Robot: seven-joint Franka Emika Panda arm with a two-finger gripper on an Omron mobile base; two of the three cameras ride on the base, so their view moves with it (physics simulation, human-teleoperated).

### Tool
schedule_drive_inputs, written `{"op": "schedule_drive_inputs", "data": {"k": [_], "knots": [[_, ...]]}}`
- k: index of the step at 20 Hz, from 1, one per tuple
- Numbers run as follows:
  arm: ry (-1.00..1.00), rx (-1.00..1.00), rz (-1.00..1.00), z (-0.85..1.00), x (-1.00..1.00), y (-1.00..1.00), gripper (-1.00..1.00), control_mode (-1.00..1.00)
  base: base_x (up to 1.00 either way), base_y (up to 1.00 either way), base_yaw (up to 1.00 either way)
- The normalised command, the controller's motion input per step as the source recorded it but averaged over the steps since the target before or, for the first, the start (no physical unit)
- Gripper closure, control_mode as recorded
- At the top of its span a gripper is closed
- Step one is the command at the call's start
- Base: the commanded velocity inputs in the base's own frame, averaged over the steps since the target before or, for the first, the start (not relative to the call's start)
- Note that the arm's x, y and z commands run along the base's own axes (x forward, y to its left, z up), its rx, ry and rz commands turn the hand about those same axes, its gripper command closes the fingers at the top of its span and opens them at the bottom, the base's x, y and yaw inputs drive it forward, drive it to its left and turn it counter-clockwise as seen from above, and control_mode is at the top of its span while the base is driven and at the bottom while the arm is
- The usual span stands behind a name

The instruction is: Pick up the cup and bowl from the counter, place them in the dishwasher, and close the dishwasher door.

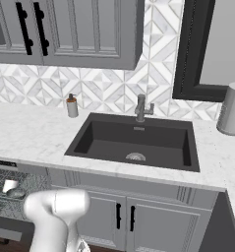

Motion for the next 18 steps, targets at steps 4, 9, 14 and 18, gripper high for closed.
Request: {"op": "schedule_drive_inputs", "data": {"k": [4, 9, 14, 18], "knots": [[-0.46, 0.0, -0.09, -0.72, -0.01, 0.41, -1.0, -1.0, 0.0, 0.0, 0.0], [-0.54, 0.0, -0.04, -0.74, 0.0, 0.45, -1.0, -1.0, 0.0, 0.0, 0.0], [-0.31, 0.0, 0.0, -0.5, 0.35, 0.2, -1.0, -1.0, 0.0, 0.0, 0.0], [-0.17, 0.0, 0.0, -0.87, 0.7, 0.08, -1.0, -1.0, 0.0, 0.0, 0.0]]}}
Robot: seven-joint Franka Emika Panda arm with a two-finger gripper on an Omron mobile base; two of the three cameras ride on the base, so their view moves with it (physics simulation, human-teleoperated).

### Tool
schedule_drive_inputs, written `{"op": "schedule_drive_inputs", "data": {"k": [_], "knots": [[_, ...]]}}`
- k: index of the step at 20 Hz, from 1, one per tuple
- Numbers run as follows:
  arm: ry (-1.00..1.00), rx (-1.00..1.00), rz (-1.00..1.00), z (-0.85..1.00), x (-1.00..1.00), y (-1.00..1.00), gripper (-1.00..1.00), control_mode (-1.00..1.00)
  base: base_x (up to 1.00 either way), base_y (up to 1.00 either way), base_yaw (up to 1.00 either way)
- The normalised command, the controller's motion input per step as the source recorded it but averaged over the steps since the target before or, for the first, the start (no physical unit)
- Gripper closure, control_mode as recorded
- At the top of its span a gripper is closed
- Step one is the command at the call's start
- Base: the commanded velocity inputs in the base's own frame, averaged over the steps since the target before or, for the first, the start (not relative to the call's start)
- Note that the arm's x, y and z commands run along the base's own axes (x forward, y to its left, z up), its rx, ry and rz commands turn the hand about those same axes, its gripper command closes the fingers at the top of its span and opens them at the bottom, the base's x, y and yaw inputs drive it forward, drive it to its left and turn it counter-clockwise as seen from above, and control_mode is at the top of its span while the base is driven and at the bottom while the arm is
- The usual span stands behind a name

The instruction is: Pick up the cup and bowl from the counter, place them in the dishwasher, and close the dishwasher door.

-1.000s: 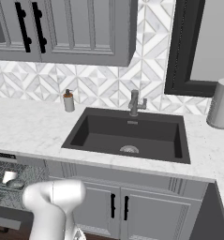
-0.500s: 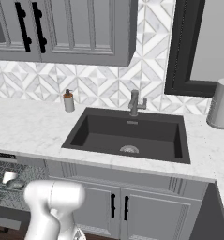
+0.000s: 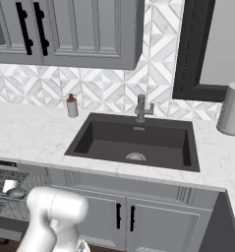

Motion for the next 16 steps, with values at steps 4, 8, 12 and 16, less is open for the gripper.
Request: {"op": "schedule_drive_inputs", "data": {"k": [4, 8, 12, 16], "knots": [[-0.02, 0.0, 0.02, -0.65, 0.82, 0.0, -1.0, -1.0, 0.0, 0.0, 0.0], [0.01, 0.0, 0.01, -0.38, 0.9, 0.0, -1.0, -1.0, 0.0, 0.0, 0.0], [0.0, 0.0, 0.0, -0.53, 0.88, 0.09, -1.0, -1.0, 0.0, 0.0, 0.0], [-0.01, 0.0, 0.0, -0.82, 0.96, 0.26, -1.0, -1.0, 0.0, 0.0, 0.0]]}}
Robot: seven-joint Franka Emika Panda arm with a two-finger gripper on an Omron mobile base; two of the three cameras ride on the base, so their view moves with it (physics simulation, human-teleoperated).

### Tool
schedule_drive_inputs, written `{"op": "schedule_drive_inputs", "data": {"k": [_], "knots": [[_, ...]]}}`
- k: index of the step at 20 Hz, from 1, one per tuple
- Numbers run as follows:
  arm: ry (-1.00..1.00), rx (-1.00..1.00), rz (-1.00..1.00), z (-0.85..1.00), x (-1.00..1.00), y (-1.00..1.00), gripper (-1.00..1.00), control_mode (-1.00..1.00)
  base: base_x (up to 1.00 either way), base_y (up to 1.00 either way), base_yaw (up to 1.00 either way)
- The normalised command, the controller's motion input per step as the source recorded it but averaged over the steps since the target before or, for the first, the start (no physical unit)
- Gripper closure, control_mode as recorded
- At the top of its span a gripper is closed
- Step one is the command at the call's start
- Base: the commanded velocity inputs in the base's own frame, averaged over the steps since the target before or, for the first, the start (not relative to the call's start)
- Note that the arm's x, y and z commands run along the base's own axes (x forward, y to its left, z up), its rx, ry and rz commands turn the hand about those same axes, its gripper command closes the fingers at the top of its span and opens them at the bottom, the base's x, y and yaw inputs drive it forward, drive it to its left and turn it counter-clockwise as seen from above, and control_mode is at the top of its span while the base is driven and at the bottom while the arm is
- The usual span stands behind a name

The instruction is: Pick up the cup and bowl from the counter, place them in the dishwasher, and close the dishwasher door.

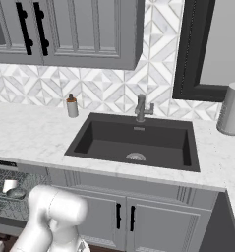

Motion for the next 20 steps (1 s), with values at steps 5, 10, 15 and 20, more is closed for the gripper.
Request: {"op": "schedule_drive_inputs", "data": {"k": [5, 10, 15, 20], "knots": [[0.0, 0.0, 0.0, -0.78, 1.0, 0.29, -1.0, -1.0, 0.0, 0.0, 0.0], [-0.23, 0.02, 0.0, -0.35, 1.0, 0.04, -1.0, -1.0, 0.0, 0.0, 0.0], [-0.6, 0.07, 0.02, -0.2, 1.0, -0.01, -1.0, -1.0, 0.0, 0.0, 0.0], [-0.79, 0.06, 0.0, -0.31, 1.0, 0.0, -1.0, -1.0, 0.0, 0.0, 0.0]]}}
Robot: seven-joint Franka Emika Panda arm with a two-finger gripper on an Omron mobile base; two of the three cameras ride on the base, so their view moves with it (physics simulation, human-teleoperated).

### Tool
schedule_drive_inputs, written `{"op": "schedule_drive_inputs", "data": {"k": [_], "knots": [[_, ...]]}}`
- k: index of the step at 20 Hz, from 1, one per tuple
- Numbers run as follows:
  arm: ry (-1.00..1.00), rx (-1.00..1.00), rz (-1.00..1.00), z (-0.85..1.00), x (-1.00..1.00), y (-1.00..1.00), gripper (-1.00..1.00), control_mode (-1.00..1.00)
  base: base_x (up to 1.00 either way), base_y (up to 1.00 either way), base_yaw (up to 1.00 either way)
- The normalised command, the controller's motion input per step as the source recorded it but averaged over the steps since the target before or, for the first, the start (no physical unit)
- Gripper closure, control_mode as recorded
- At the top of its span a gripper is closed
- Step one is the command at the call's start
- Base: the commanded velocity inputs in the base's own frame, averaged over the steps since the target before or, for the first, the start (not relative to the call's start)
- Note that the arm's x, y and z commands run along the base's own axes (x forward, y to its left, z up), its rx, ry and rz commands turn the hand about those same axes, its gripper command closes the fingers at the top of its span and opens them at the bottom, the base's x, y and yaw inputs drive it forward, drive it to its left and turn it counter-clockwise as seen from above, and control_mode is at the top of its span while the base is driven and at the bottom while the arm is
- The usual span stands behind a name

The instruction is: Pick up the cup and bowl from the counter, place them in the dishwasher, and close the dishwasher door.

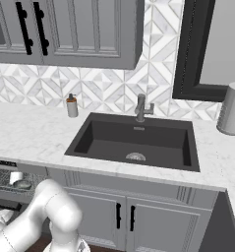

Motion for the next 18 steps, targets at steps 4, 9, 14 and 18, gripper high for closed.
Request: {"op": "schedule_drive_inputs", "data": {"k": [4, 9, 14, 18], "knots": [[-0.65, 0.08, 0.0, -0.28, 1.0, -0.01, -1.0, -1.0, 0.0, 0.0, 0.0], [-0.55, 0.1, 0.0, -0.21, 1.0, -0.07, -1.0, -1.0, 0.0, 0.0, 0.0], [-0.52, 0.12, 0.0, -0.24, 1.0, -0.13, -1.0, -1.0, 0.0, 0.0, 0.0], [-0.48, 0.13, 0.0, -0.26, 1.0, -0.23, -1.0, -1.0, 0.0, 0.0, 0.0]]}}
